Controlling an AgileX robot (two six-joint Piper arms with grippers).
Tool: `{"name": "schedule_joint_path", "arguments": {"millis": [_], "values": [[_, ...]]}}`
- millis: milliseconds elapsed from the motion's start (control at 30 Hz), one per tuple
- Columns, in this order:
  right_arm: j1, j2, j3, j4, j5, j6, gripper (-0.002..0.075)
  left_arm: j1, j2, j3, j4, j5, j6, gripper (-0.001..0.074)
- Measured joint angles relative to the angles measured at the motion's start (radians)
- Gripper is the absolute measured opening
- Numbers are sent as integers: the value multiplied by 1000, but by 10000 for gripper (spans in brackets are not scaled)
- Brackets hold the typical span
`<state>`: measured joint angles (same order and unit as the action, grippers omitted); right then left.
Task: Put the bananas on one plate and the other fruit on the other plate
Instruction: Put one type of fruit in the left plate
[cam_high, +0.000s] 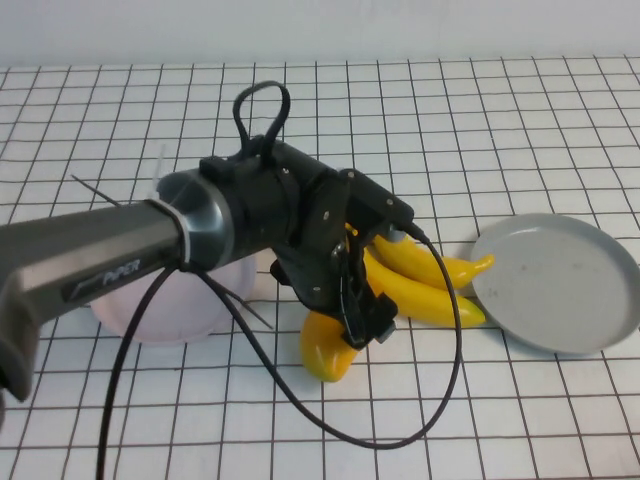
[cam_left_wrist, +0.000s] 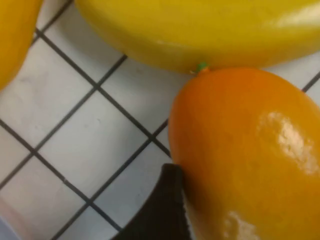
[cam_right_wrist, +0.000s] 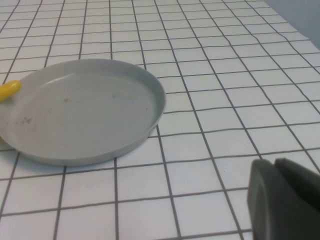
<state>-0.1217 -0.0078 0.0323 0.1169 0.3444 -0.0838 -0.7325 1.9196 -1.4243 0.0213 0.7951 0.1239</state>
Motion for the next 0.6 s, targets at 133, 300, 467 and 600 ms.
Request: {"name": "schedule_joint_path", "arguments": {"millis": [133,300,467,600], "values": [[0,0,0,0,0,0,-16,0,45,-7,0,16,-2,668],[0,0,0,0,0,0,-16,0,48,-30,0,42,-7,570],[0,0,0,0,0,0,-16,-1,21,-78,49,90,-9,568],[0,0,0,0,0,0,-17,8,-76,-85,114,128,-9,568]]}}
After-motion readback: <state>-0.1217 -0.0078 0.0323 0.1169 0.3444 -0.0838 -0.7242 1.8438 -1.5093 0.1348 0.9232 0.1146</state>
